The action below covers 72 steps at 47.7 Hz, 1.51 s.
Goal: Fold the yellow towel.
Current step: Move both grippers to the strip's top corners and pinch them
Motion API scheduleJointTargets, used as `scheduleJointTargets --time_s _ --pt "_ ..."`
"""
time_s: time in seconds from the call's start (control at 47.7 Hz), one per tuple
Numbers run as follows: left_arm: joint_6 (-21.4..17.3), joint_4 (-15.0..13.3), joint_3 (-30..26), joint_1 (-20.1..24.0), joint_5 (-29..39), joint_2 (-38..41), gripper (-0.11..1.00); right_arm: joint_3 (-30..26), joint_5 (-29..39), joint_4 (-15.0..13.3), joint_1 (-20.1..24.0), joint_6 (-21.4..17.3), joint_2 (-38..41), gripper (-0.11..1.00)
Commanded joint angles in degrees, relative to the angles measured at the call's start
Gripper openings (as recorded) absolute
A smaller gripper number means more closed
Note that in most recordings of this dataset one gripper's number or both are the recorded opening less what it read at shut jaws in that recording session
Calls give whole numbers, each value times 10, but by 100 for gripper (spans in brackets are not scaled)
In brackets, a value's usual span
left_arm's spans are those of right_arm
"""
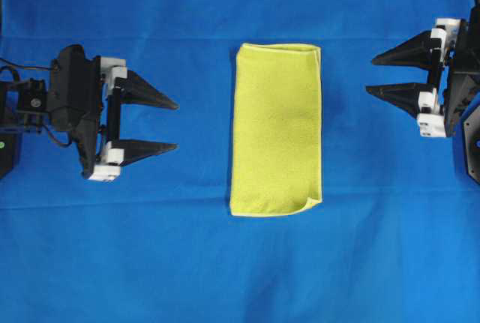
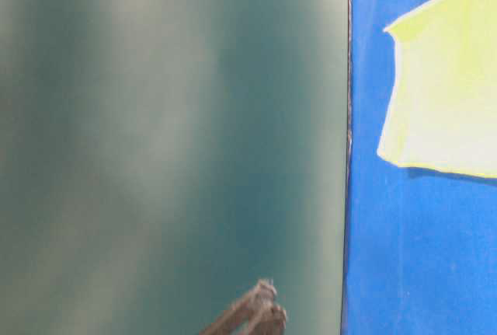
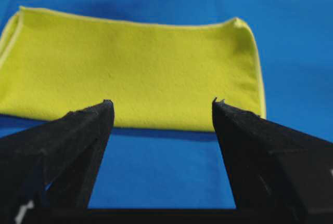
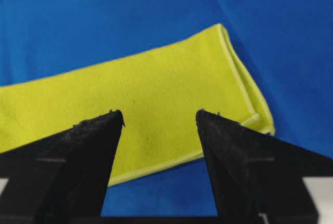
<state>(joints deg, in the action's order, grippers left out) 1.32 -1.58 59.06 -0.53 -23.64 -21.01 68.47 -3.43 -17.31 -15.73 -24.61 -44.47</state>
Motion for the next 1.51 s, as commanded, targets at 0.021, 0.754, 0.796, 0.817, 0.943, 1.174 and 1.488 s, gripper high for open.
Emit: scheduleJointTargets --time_s 0.021,0.754,0.796,0.817,0.943,1.174,1.488 --pt "-2 -1 -35 18 -4 18 73 -30 9 4 -22 1 13 62" --pt "-14 0 -220 178 22 295 73 -177 9 -36 -99 10 388 62" --pt "-14 0 -227 183 21 311 73 -179 1 -36 -103 10 402 62" --pt "-14 0 -229 185 20 319 73 -180 -3 -36 -105 10 408 62" --pt "-14 1 -246 193 6 363 73 -182 -29 -36 -121 10 444 62" --pt "-14 0 -255 211 -2 402 72 -185 -40 -36 -136 13 476 61" --pt "-20 2 -247 217 -2 402 40 -182 -40 -48 -137 18 482 16"
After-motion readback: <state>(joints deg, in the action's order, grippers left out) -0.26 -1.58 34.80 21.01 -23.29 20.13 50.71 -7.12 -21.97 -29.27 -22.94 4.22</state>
